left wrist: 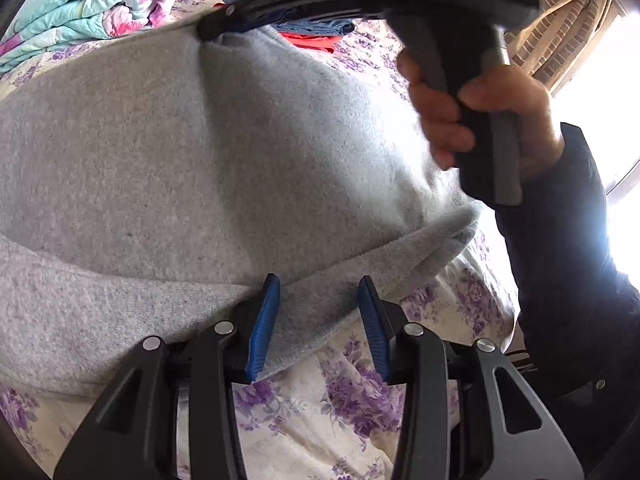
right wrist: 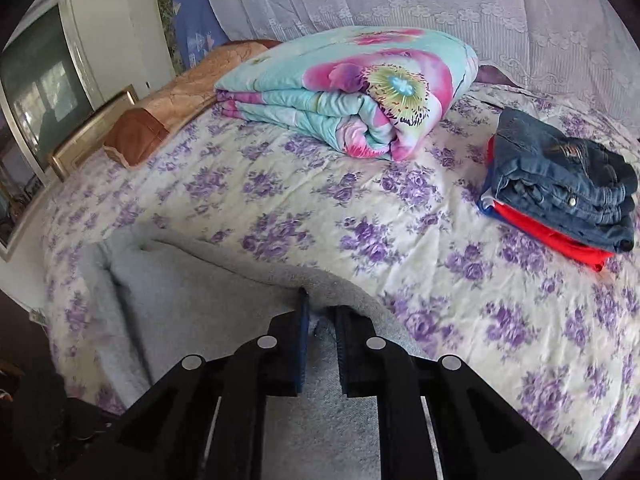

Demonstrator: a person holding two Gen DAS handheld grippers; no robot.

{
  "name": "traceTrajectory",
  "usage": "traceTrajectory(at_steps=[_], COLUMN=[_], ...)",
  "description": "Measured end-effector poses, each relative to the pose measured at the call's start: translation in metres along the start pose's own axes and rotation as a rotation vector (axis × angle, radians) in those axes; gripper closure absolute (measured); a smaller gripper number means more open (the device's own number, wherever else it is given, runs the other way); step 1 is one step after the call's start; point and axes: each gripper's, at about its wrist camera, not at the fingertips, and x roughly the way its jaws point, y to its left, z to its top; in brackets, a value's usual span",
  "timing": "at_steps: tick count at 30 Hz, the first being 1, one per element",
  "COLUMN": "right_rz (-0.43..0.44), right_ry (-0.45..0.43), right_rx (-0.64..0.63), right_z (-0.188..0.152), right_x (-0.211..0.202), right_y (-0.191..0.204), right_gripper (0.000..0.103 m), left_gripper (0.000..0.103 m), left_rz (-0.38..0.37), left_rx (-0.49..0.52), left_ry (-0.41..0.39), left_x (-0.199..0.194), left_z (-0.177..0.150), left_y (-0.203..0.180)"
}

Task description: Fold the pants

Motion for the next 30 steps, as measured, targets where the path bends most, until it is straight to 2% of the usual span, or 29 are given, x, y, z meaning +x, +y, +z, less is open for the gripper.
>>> traceTrajectory(at_steps=[2,3,6,10,12,13,14,16,18,20,22,24,26,29,30], right_rz=[-0.01,0.006,0.089,0.164,0.102,0.054,0.019,-0.035,-0.014,-0.044,-0.079,-0.083,-0.097,-0.089,-0.107], right_ry=[0.117,0.112,0.148,0.191,0.158,0.128,0.099,0.049,0.02,0.038,0.056,0.051,0.059,0.099,0.076], right_rx=[0.011,0.043,0.135,0.201,0.222,0.219,0.216,0.227,0.21,0.174,0.198,0.25,0.252,0.315,0.32], right_z=[-0.004,-0.007,-0.004,0.001,0.002,0.0,-0.004,-0.025,-0.058,-0.092,-0.127,-0.156,-0.175,-0.197,-0.202], right_x=[0.049,0.06,0.057,0.033,0.004,-0.013,-0.031,-0.066,-0.09,-0.095,-0.093,-0.094,-0.093,-0.075,-0.071], right_y=[-0.004,-0.01,-0.028,-0.047,-0.058,-0.064,-0.068,-0.072,-0.064,-0.047,-0.038,-0.034,-0.03,-0.028,-0.026], right_gripper=[0.09,0.089,0.089,0.079,0.062,0.042,0.036,0.036,0.043,0.073,0.09,0.09,0.09,0.09,0.091], left_gripper=[0.063,0.063,0.063,0.063,0.063,0.063,0.063,0.063,0.063,0.062,0.062,0.061,0.061,0.061,0.062], left_rz=[-0.003,-0.01,-0.021,-0.03,-0.034,-0.037,-0.035,-0.013,0.035,0.075,0.067,0.047,0.052,0.083,0.108], left_rx=[-0.028,-0.041,-0.06,-0.066,-0.075,-0.083,-0.092,-0.095,-0.082,-0.077,-0.087,-0.095,-0.104,-0.141,-0.167], left_ry=[0.012,0.015,0.022,0.019,0.019,0.022,0.028,0.044,0.051,0.041,0.035,0.048,0.082,0.162,0.194], left_x=[0.004,0.006,0.01,0.011,0.011,0.01,0.008,0.0,-0.011,-0.022,-0.027,-0.021,0.0,0.052,0.072], left_z=[0.006,0.009,0.015,0.014,0.015,0.014,0.014,0.016,0.022,0.034,0.052,0.076,0.098,0.125,0.13], left_y=[0.006,0.009,0.016,0.018,0.019,0.019,0.019,0.017,0.012,0.008,0.007,0.01,0.013,0.025,0.033])
